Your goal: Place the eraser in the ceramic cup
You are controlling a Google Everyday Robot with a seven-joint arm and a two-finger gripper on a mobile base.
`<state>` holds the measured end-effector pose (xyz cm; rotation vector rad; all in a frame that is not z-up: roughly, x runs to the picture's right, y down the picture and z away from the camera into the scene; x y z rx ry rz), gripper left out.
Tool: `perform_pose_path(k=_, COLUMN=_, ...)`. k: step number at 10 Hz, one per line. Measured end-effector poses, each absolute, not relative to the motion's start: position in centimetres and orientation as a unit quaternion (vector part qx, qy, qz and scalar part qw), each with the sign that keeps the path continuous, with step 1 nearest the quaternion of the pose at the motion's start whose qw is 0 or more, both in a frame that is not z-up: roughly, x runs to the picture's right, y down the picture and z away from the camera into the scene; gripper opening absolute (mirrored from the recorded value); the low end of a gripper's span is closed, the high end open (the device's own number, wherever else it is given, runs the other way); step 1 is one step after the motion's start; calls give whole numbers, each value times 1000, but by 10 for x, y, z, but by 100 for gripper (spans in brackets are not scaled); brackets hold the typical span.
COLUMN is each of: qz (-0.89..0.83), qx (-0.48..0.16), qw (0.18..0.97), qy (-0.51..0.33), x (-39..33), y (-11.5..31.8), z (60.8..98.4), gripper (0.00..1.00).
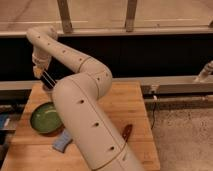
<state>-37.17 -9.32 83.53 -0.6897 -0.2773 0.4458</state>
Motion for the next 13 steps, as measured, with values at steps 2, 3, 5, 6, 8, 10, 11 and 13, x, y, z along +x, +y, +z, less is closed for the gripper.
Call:
perform_pose_path(k=2, qz=218, qx=-339, qw=905, qy=-139, x=-373, y=-91, z=840, gripper=0)
perform_pose_path(k=3, qz=219, qx=-341, qw=903, qy=-142, x=-373, y=-91, z=843, gripper=0)
perform_pose_path(k=5, qz=216, qx=-343, qw=902, qy=-148, x=-378, y=-91, z=847, gripper=0)
perform_pose_path(k=6, qz=216, qx=-343, qw=901, qy=-152, x=-379, y=-91, z=849, gripper=0)
perform_pose_path(k=8, qz=218, qx=-343, qw=901, qy=-154, x=-376, y=-93, z=852, gripper=3)
perform_pose_path(k=10, qz=216, qx=-343, qw=901, qy=-155, x=-379, y=-91, z=851, gripper=21)
perform_pose_path(k=11, qz=217, qx=-343, qw=901, qy=-154, x=-378, y=-92, z=851, gripper=29)
perform_pose_path(k=13, qz=218, qx=-343, qw=901, qy=-154, x=-376, y=-92, z=852, gripper=52)
